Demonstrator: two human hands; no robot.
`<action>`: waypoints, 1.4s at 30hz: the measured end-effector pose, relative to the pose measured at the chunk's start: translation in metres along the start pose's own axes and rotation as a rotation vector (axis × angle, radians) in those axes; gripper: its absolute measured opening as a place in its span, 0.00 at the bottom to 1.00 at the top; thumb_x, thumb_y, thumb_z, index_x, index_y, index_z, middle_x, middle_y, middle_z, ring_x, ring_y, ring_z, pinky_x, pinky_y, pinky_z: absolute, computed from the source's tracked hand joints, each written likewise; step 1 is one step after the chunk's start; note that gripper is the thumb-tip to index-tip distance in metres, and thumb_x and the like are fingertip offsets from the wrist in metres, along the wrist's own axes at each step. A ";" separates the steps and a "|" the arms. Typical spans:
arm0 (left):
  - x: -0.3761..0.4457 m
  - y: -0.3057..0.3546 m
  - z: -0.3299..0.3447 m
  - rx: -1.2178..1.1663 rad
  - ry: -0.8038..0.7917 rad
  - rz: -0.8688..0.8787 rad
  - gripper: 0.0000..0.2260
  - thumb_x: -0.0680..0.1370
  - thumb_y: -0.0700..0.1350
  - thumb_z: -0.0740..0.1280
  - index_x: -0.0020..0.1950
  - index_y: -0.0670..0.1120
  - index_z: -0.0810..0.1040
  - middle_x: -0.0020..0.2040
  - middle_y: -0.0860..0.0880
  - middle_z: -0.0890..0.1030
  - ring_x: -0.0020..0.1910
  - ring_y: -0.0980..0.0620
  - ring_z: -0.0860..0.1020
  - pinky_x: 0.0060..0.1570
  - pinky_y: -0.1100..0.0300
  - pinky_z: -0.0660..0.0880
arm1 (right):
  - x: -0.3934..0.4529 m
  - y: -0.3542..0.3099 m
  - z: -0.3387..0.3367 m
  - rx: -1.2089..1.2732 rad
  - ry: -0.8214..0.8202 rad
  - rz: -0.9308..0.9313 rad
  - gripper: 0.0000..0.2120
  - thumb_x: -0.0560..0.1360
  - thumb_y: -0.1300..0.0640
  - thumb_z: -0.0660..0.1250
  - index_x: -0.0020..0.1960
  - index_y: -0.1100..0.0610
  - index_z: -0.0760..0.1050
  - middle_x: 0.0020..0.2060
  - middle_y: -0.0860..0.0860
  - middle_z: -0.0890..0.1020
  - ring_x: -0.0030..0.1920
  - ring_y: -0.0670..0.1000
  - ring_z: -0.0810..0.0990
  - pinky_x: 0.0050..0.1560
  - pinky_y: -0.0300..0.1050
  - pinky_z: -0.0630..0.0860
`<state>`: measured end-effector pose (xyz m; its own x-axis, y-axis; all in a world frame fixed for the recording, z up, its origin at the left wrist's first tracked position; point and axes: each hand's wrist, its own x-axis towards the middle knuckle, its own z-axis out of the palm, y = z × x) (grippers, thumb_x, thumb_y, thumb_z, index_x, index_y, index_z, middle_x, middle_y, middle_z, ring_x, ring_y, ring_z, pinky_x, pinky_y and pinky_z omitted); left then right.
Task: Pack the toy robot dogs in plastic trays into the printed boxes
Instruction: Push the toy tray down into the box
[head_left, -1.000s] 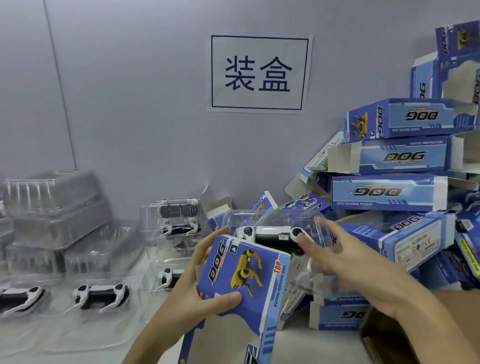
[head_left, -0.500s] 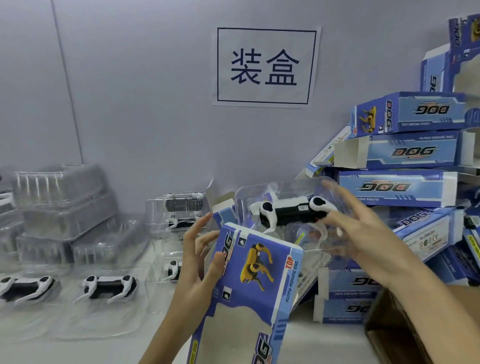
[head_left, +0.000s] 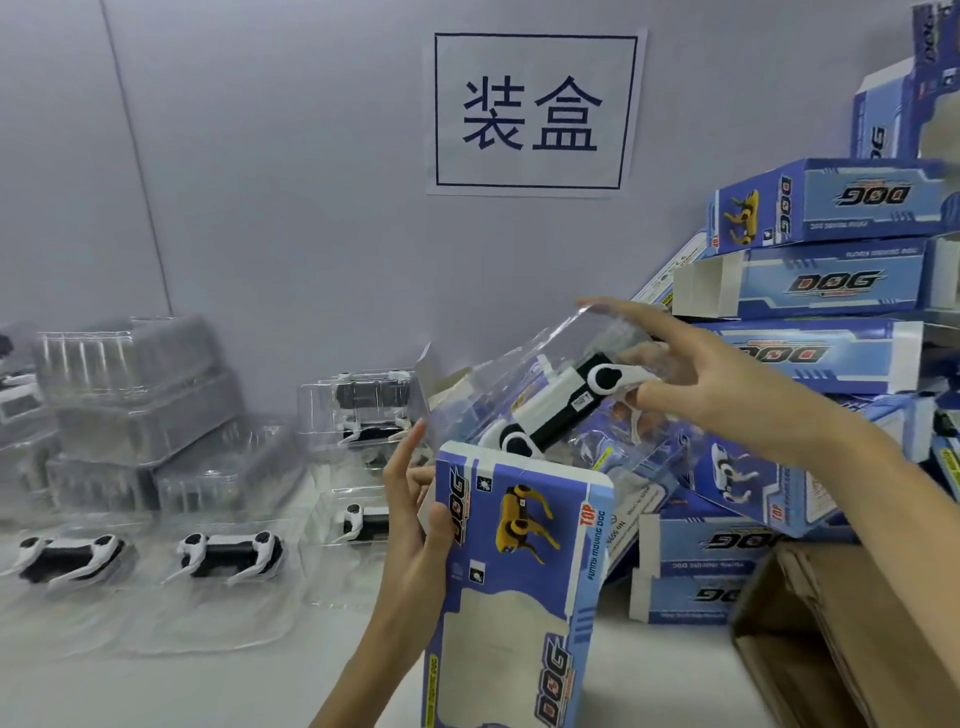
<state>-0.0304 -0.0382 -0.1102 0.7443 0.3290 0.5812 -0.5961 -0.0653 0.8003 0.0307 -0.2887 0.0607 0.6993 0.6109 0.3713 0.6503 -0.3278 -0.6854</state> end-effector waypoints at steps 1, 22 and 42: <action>0.000 -0.001 0.000 0.004 0.001 0.016 0.43 0.70 0.79 0.64 0.79 0.59 0.63 0.56 0.29 0.75 0.47 0.38 0.80 0.54 0.54 0.81 | 0.002 -0.005 -0.001 -0.027 -0.040 -0.012 0.33 0.80 0.58 0.69 0.74 0.28 0.66 0.63 0.54 0.82 0.58 0.58 0.86 0.58 0.61 0.82; -0.009 -0.003 -0.007 0.035 -0.004 0.095 0.21 0.83 0.68 0.59 0.74 0.64 0.68 0.66 0.56 0.80 0.60 0.53 0.83 0.52 0.62 0.81 | 0.046 -0.076 0.023 -0.479 -0.385 -0.086 0.32 0.74 0.33 0.72 0.73 0.27 0.63 0.57 0.41 0.77 0.46 0.30 0.78 0.48 0.36 0.71; -0.012 0.004 0.001 -0.038 -0.008 0.111 0.23 0.83 0.67 0.60 0.77 0.64 0.67 0.71 0.51 0.78 0.63 0.45 0.83 0.53 0.58 0.82 | -0.070 0.036 0.172 0.096 0.881 -0.170 0.25 0.81 0.41 0.63 0.72 0.55 0.75 0.68 0.48 0.78 0.70 0.52 0.77 0.68 0.48 0.74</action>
<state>-0.0417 -0.0435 -0.1142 0.6754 0.3146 0.6670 -0.6856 -0.0654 0.7250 -0.0455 -0.2194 -0.0974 0.5959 -0.1409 0.7906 0.7655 -0.1977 -0.6123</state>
